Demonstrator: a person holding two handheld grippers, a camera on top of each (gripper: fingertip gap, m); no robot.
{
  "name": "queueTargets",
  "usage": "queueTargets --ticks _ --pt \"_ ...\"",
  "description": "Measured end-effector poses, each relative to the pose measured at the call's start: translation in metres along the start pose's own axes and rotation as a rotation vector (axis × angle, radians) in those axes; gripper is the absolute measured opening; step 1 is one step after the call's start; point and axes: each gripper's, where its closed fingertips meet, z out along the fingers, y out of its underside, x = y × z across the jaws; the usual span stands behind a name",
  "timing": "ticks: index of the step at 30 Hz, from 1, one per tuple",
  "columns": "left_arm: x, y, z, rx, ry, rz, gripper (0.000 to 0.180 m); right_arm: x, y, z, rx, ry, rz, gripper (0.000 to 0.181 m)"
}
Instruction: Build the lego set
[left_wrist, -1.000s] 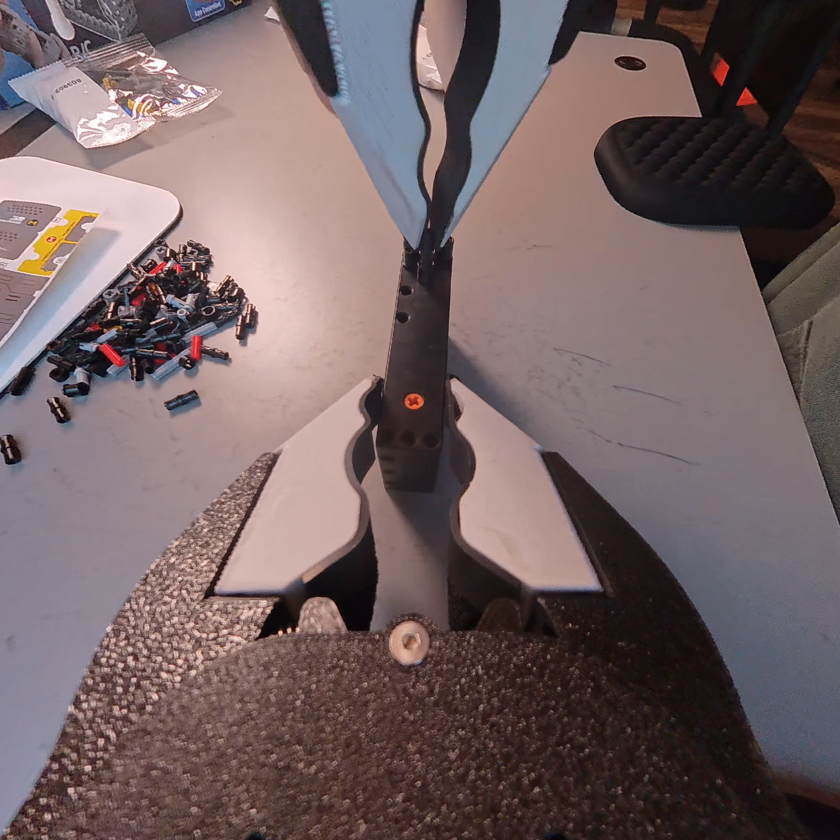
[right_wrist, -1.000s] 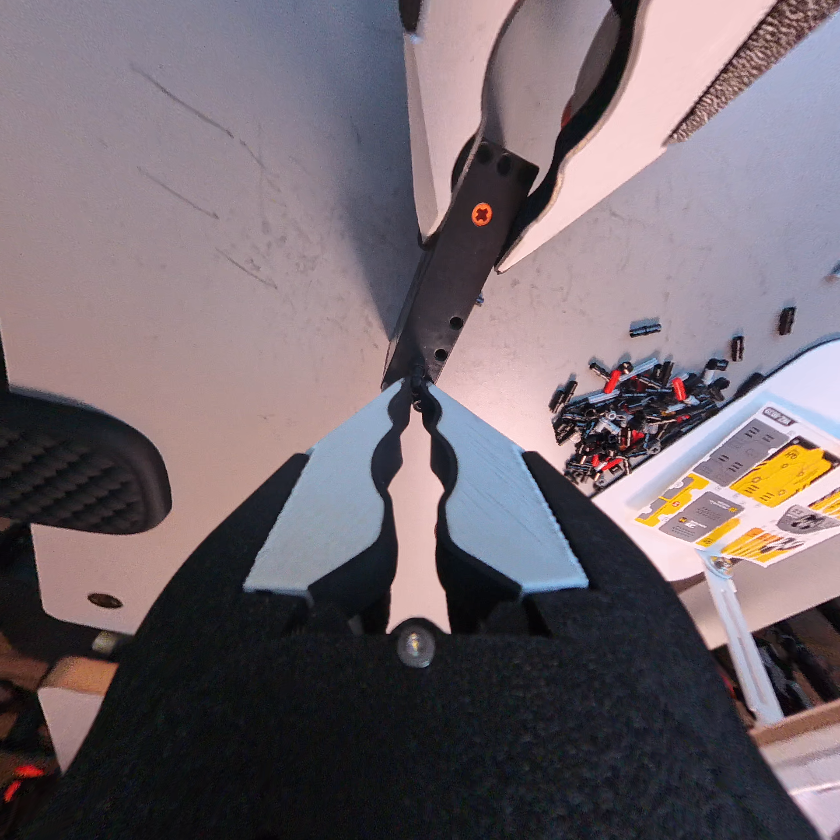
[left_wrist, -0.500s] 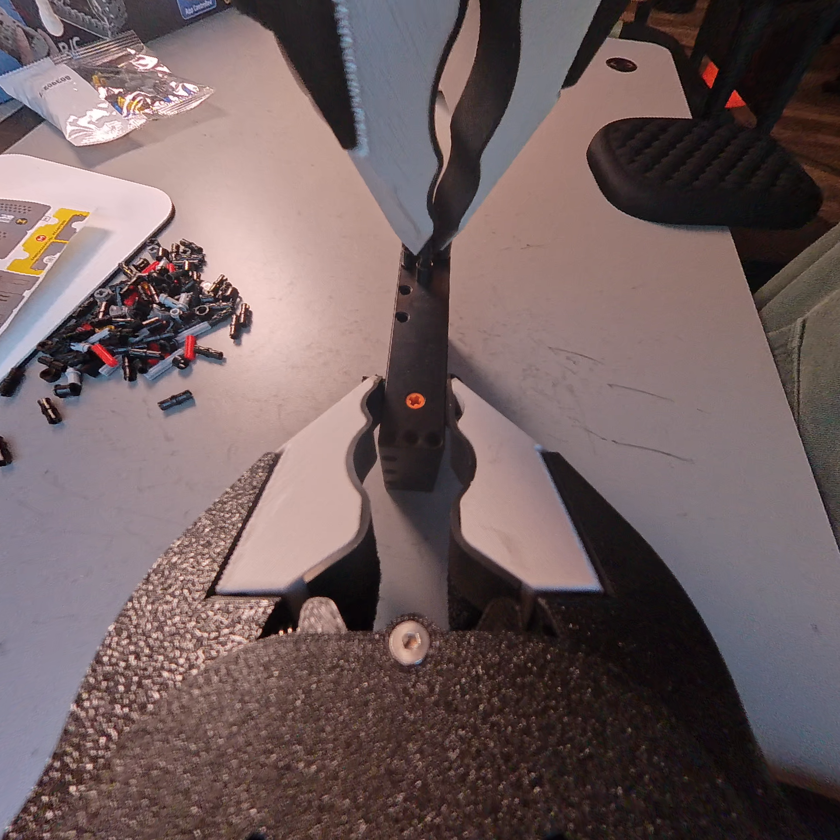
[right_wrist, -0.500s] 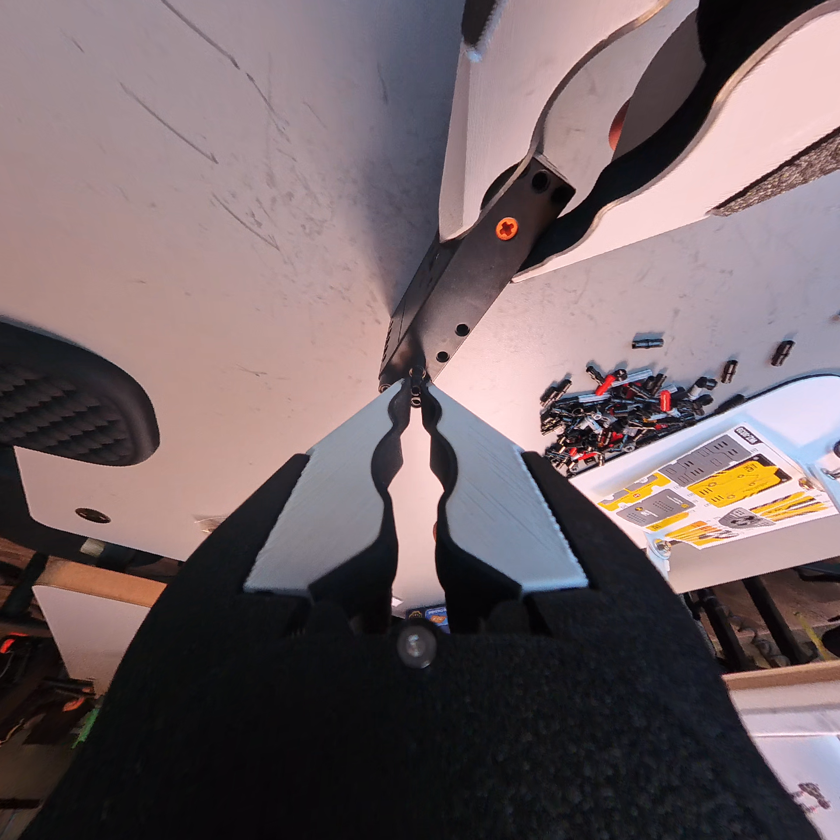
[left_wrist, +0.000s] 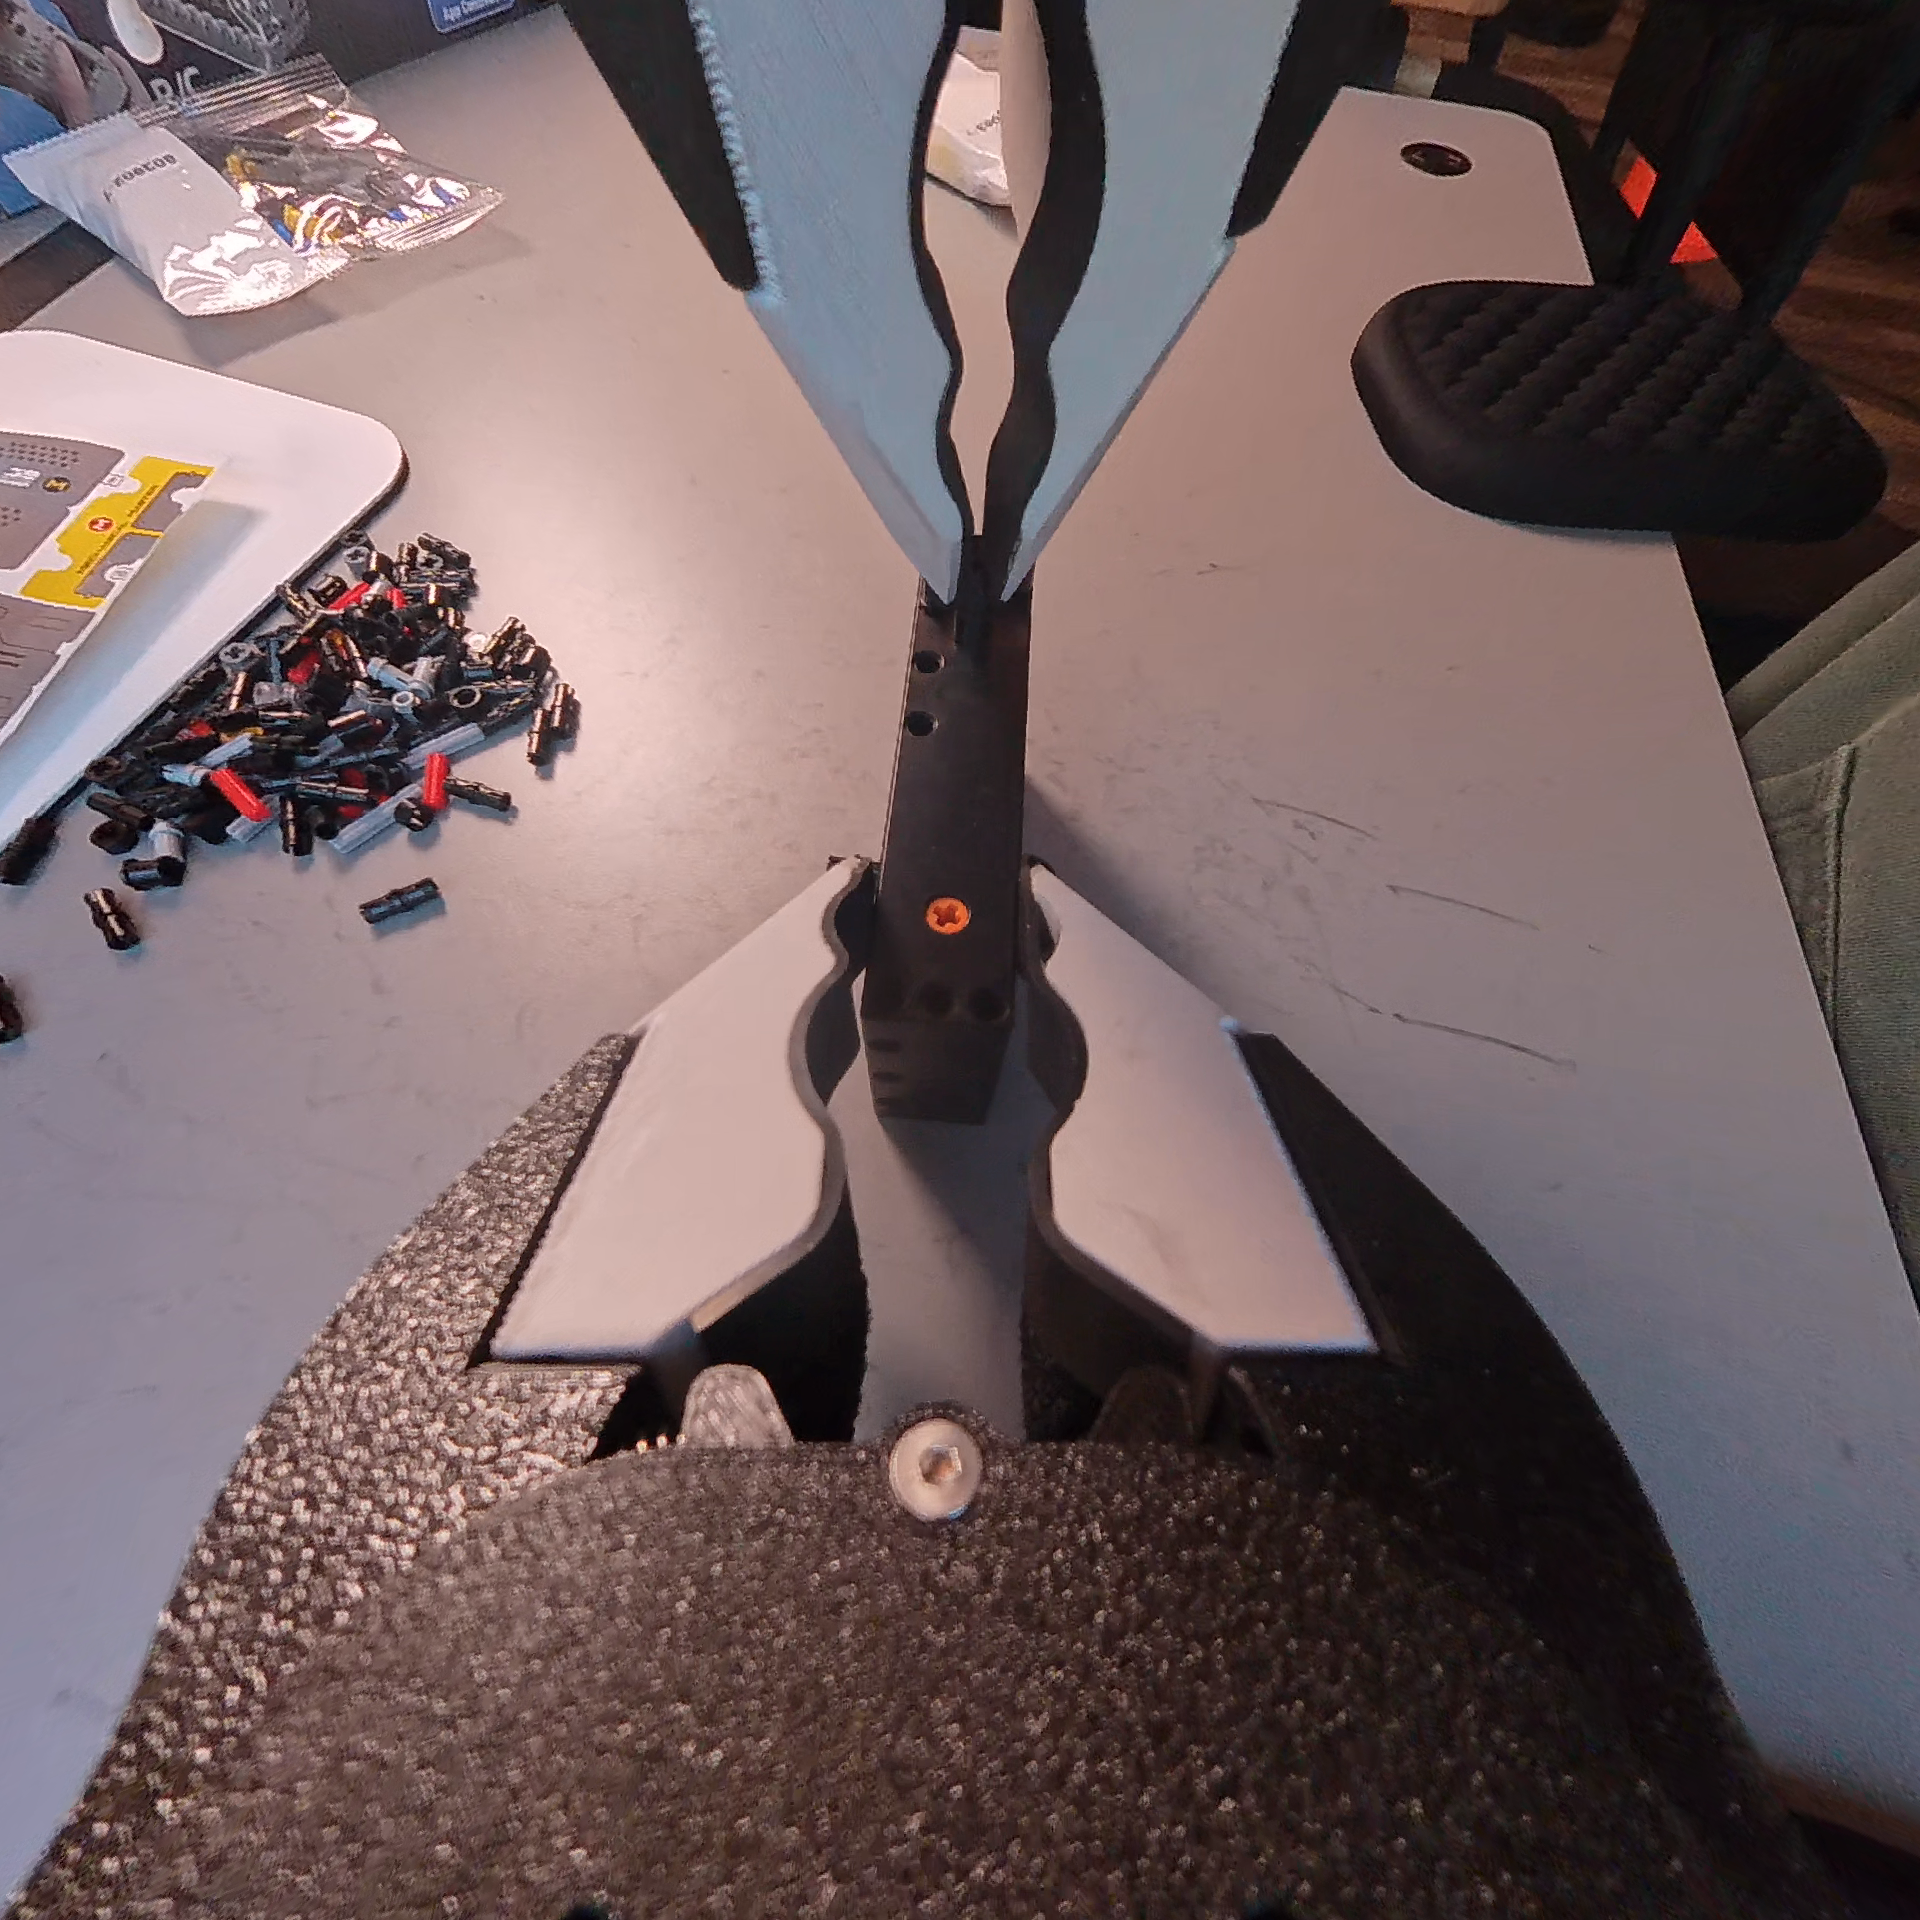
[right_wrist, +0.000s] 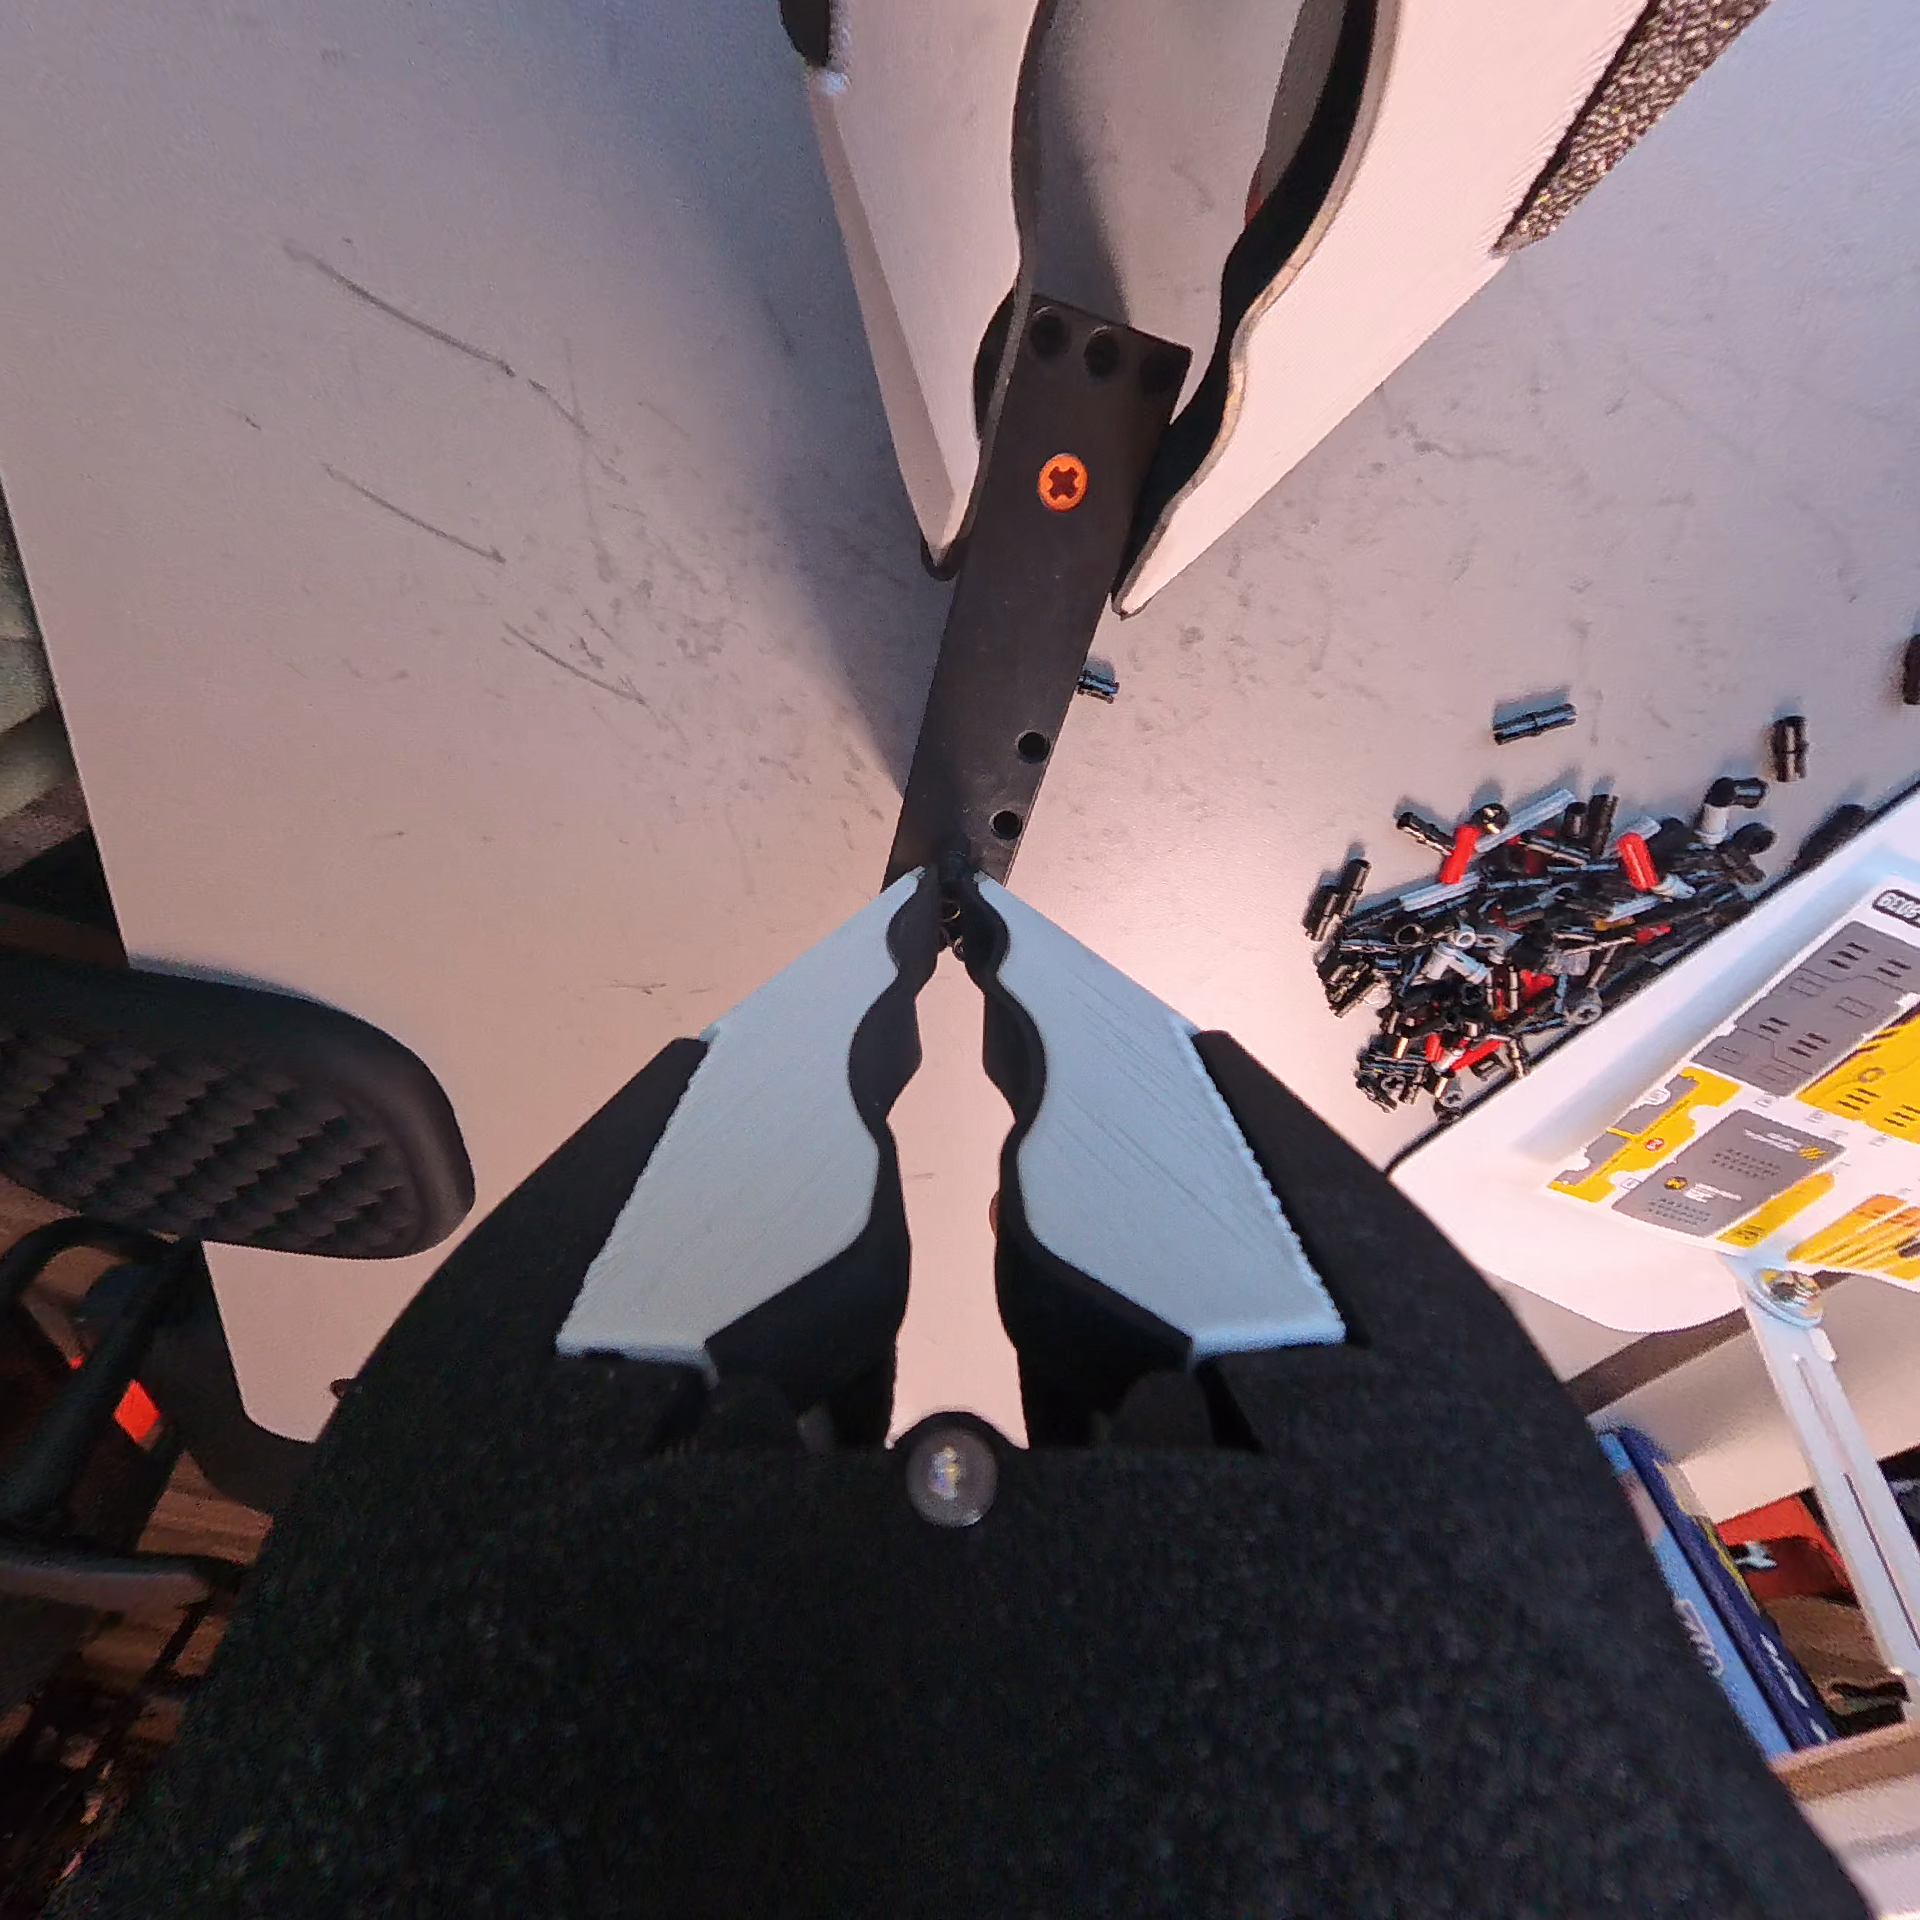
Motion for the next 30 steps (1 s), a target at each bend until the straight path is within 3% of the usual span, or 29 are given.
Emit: queueTargets --ticks 8,12,25,28,30 --pt "0.000 0.001 -0.001 0.001 -0.004 0.001 0.026 -0.003 -0.002 -0.005 0.113 0.006 0.091 0.010" --pt "0.000 0.001 -0.001 0.001 -0.002 -0.003 0.026 0.003 -0.003 -0.009 0.168 0.050 0.124 0.003" --pt "0.001 0.001 -0.001 0.000 -0.005 0.004 0.026 0.001 -0.004 -0.006 0.166 0.085 0.135 0.000" --pt "0.002 0.002 -0.003 -0.001 0.005 0.008 0.027 0.001 -0.005 -0.009 0.251 0.101 0.155 0.002" --pt "0.004 0.003 -0.004 -0.002 0.016 0.020 0.027 0.002 -0.011 -0.022 0.398 0.078 0.208 0.010"
